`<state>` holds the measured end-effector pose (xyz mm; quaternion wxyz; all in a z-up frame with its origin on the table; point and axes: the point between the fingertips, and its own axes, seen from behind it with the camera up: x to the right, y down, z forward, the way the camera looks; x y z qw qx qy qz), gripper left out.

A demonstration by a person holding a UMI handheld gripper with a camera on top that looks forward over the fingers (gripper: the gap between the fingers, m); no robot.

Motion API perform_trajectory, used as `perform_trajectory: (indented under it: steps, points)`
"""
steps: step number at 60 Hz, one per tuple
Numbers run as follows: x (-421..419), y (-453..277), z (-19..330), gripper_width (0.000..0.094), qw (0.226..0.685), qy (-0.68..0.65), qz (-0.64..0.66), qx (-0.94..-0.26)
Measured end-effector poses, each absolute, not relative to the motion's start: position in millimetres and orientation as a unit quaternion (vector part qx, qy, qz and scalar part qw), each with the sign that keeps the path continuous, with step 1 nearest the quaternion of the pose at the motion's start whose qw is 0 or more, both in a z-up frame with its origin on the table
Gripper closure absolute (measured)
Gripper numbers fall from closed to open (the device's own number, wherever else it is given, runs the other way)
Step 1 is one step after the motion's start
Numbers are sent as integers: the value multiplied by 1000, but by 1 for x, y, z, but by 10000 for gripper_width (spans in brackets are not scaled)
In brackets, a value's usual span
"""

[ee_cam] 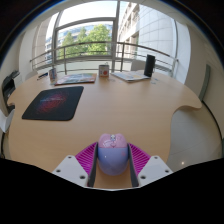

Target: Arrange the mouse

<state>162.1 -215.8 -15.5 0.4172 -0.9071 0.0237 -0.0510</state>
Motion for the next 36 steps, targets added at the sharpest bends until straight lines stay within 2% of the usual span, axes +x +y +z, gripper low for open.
perform_trajectory:
  steps: [7,12,17,22,26,29,32,36]
  points:
    - [168,-219,-13,501,396,31,-75,-915]
    - [177,-210,18,507,407,66,-93,-906]
    - [187,-181,81,508,449,90,-113,-882]
    - [180,-129,159,508,507,112,-115,-847]
    - [156,-102,221,509,553,112,-112,-818]
    - [119,-71,252,508,578,97,-101,-804]
    - [87,-50,261,510,591,80,-78,-799]
    - [30,-24,242,509,586,53,-44,-807]
